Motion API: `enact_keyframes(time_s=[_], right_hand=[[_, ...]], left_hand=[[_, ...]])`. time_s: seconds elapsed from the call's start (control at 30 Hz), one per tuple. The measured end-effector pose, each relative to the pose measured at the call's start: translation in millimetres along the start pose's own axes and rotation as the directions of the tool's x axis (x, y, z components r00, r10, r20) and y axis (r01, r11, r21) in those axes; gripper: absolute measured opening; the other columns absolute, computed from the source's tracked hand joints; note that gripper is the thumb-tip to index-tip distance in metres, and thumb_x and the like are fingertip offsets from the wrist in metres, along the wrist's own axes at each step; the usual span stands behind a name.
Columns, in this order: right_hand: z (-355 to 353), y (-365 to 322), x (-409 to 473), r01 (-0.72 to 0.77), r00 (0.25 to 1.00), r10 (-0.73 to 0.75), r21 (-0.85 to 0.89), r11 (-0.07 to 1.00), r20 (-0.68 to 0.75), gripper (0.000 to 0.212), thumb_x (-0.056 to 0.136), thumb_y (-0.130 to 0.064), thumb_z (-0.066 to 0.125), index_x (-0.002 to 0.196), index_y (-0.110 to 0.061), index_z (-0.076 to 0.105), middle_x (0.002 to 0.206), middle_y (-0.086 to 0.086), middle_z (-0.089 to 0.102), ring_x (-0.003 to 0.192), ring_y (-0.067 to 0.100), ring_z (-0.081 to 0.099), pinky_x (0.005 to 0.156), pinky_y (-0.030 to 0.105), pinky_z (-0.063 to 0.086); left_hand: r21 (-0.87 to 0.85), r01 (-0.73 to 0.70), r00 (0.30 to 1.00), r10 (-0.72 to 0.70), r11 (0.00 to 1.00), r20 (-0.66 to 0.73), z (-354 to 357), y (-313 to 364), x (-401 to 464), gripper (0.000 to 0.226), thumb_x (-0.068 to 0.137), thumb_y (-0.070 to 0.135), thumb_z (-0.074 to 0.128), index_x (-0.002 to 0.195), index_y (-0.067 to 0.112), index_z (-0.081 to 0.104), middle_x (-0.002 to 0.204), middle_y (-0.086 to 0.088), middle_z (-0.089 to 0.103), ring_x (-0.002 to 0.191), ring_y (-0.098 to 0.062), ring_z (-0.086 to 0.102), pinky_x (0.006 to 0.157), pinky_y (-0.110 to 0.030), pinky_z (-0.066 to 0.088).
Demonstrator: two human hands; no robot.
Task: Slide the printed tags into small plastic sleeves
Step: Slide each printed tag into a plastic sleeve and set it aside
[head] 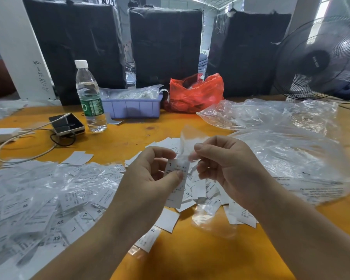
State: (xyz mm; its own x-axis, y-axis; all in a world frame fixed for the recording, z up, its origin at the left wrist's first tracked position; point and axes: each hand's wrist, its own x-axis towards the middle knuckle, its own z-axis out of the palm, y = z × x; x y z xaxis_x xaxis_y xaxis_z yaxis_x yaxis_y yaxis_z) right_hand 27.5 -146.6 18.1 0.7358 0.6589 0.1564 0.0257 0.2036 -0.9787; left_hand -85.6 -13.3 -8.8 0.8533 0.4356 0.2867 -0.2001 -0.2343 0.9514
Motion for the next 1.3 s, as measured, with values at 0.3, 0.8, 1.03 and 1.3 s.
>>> enact_keyframes(time_s=[0.3,0.8,1.03,1.3], right_hand=[[-2.8,5.2,1.9,0.048,0.994,-0.052,-0.042,0.998,-0.096,0.015,0.081,0.0,0.071,0.089,-0.012,0.069,0.072,0.005,0.069,0.054,0.013,0.055,0.055,0.027,0.049],[1.8,4.4,-0.1,0.018,0.996,-0.03,-0.142,0.99,-0.08,0.01,0.093,-0.011,0.06,0.087,-0.007,0.066,0.078,0.003,0.073,0.063,0.01,0.06,0.056,0.022,0.05],[0.4,4.5,-1.5,0.069,0.991,-0.088,-0.171,0.983,-0.105,0.006,0.088,-0.009,0.067,0.083,-0.01,0.065,0.075,0.006,0.073,0.058,0.011,0.059,0.054,0.02,0.049],[3.2,7.8,-3.0,0.127,0.988,-0.145,-0.252,0.959,-0.054,0.008,0.085,-0.004,0.07,0.089,-0.009,0.064,0.071,0.005,0.072,0.057,0.012,0.059,0.053,0.022,0.049]], left_hand=[[-0.028,-0.002,0.999,0.003,1.0,0.034,2.4,-1.6,-1.4,0.035,0.084,0.011,0.072,0.107,0.033,0.058,0.085,0.003,0.074,0.082,-0.018,0.071,0.064,-0.025,0.056],[0.032,-0.014,0.999,0.013,0.999,0.05,5.9,-1.3,-5.0,0.035,0.085,0.011,0.072,0.107,0.035,0.058,0.087,0.005,0.074,0.082,-0.015,0.07,0.067,-0.024,0.059],[0.07,-0.015,0.997,0.01,0.997,0.075,7.4,0.6,-6.8,0.038,0.086,0.009,0.071,0.109,0.036,0.056,0.088,0.005,0.074,0.082,-0.017,0.07,0.07,-0.033,0.061],[0.214,-0.022,0.998,0.034,0.977,-0.056,3.5,4.5,-4.1,0.016,0.081,0.021,0.05,0.078,0.031,0.062,0.068,0.011,0.06,0.051,0.002,0.05,0.041,-0.012,0.037]])
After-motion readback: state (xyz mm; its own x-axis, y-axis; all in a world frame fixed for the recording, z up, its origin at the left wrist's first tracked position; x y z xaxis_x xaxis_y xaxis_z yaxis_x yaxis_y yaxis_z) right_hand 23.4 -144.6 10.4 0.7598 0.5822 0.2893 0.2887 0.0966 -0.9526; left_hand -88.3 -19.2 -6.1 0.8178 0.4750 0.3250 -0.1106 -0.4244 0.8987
